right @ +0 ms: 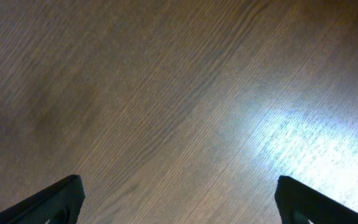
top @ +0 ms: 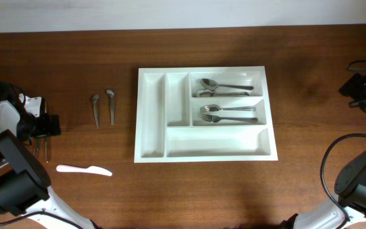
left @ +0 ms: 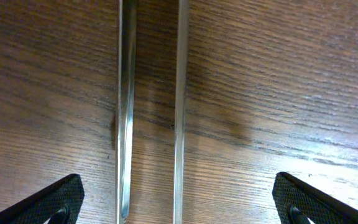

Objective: Pack container
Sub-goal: 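Move the left gripper down over the tongs and close on them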

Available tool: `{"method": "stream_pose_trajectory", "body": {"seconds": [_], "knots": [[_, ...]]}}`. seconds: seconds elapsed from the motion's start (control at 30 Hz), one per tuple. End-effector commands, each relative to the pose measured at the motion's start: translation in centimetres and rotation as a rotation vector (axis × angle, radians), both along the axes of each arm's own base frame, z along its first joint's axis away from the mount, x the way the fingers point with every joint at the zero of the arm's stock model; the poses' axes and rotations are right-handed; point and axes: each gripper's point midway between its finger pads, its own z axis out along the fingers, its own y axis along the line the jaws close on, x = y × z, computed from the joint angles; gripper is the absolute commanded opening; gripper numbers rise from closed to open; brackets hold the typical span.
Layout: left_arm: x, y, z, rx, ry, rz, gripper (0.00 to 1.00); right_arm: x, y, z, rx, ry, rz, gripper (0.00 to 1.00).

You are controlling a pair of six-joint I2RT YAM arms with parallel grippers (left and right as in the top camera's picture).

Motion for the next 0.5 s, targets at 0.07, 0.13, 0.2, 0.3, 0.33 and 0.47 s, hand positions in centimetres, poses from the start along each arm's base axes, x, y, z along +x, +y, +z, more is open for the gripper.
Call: {"method": "stream_pose_trajectory", "body": {"seconds": [0.07,0.13,0.2,0.3,0.33,0.47], "knots": [[0.4,-0.1,-0.4,-0.014,-0.006,-0.067,0.99,0.4,-0.2,0.5,-0.009,-0.012,0.0,0.99],[0.5,-0.3,-0.6,-0.028,-0.012,-0.068,0.99,0.4,-0.2,0.5,-0.009,-0.012,-0.001,0.99],[0.4,-0.4,-0.9,-0.033,-0.004,-0.068,0.99,0.4,-0.2,0.5,-0.009,-0.012,-0.001,0.99],[0.1,-0.5,-1.8,-0.046,0.02,-0.067,0.99,0.4,-0.2,0.5,-0.009,-0.012,-0.001,0.99],[0.0,-0.6,-2.1,-0.05,0.029,-0.066,0.99,0.4,-0.2,0.5,-0.008,-0.012,-0.001,0.99],[-0.2,-0.7,-2.7,-0.059,0.043,-0.066,0.99,0.4,-0.2,0.5,-0.008,-0.012,0.0,0.99]]}}
